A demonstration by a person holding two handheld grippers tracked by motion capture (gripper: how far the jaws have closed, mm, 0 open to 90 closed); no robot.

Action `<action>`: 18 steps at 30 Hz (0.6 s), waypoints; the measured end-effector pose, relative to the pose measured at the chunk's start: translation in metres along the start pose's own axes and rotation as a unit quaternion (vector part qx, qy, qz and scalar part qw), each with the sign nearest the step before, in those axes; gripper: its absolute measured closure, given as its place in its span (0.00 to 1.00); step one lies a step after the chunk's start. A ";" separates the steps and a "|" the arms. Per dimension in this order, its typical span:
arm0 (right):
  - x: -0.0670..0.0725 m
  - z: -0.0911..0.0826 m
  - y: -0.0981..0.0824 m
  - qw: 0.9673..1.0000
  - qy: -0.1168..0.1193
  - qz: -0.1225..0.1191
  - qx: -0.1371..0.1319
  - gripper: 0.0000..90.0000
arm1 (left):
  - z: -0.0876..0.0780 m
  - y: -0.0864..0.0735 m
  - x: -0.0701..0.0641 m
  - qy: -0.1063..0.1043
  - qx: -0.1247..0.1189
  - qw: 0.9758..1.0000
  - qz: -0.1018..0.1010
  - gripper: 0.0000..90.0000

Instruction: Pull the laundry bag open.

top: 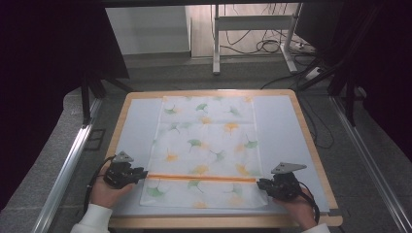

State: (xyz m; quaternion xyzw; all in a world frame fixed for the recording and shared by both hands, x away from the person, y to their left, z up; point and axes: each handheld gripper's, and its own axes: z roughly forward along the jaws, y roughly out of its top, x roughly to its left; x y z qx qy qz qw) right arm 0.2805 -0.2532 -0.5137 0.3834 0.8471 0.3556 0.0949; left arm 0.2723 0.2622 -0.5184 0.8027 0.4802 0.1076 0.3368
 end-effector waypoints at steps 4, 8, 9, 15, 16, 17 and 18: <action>0.002 -0.005 0.002 1.000 0.000 -0.006 -0.025 0.81 | -0.003 0.002 0.000 0.019 -0.039 0.999 -0.013 0.71; 0.000 -0.006 0.004 0.999 -0.007 -0.003 -0.040 0.74 | -0.008 0.005 -0.003 0.018 -0.075 0.997 -0.009 0.66; -0.001 -0.006 0.005 0.999 -0.008 -0.002 -0.046 0.72 | -0.008 0.006 -0.004 0.016 -0.084 0.996 -0.008 0.65; -0.010 -0.009 0.008 0.997 -0.018 0.010 -0.071 0.65 | 0.002 0.017 -0.001 0.015 -0.090 0.996 0.006 0.56; -0.014 -0.011 0.008 0.997 -0.023 0.011 -0.076 0.64 | 0.004 0.018 0.001 0.015 -0.088 0.996 0.005 0.56; -0.017 -0.011 0.008 0.996 -0.027 0.015 -0.079 0.64 | 0.006 0.019 0.003 0.016 -0.086 0.996 0.005 0.56; -0.021 -0.013 0.007 0.996 -0.033 0.016 -0.084 0.63 | 0.008 0.020 0.005 0.017 -0.084 0.996 0.004 0.56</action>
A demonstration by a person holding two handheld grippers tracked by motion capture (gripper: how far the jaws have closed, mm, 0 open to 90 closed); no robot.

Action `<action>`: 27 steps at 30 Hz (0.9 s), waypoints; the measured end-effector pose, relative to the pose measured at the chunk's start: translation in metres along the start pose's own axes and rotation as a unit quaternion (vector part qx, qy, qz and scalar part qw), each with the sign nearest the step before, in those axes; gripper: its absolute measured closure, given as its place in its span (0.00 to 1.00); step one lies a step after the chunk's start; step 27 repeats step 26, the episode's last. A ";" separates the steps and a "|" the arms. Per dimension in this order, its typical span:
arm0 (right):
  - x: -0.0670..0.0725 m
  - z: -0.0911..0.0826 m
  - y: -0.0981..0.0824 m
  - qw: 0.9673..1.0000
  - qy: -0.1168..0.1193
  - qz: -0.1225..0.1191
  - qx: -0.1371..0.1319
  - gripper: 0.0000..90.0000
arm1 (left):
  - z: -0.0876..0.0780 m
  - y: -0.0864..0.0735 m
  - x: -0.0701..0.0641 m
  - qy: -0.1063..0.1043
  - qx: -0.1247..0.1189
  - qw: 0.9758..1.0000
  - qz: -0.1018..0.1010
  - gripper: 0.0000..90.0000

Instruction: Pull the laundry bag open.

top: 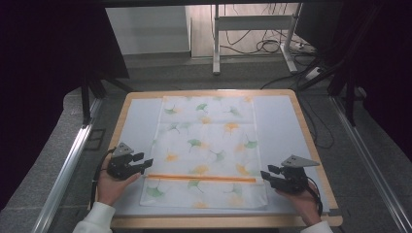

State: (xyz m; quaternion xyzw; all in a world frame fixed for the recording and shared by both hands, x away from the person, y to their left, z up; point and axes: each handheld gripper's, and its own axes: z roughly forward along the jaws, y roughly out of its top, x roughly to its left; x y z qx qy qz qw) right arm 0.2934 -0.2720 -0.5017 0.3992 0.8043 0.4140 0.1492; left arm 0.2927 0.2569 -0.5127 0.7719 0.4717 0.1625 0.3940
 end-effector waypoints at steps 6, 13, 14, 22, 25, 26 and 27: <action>-0.029 -0.011 -0.006 0.998 -0.045 0.030 -0.021 0.59 | 0.001 -0.005 0.011 0.016 0.001 1.000 -0.017 0.53; -0.040 -0.016 -0.012 0.997 -0.056 0.044 -0.027 0.57 | -0.003 -0.011 0.018 0.017 -0.005 0.999 -0.031 0.51; -0.039 -0.015 -0.012 0.997 -0.057 0.043 -0.026 0.56 | -0.002 -0.011 0.018 0.017 -0.004 0.999 -0.030 0.51; -0.039 -0.014 -0.012 0.997 -0.060 0.039 -0.024 0.54 | 0.000 -0.011 0.020 0.028 0.007 0.999 -0.034 0.48; -0.039 -0.015 -0.012 0.997 -0.060 0.039 -0.027 0.52 | 0.000 -0.012 0.022 0.024 0.007 0.999 -0.041 0.47; -0.039 -0.015 -0.012 0.997 -0.060 0.038 -0.026 0.52 | 0.000 -0.012 0.022 0.025 0.006 0.999 -0.041 0.46; -0.039 -0.015 -0.012 0.997 -0.060 0.038 -0.026 0.52 | 0.000 -0.012 0.022 0.025 0.006 0.999 -0.041 0.46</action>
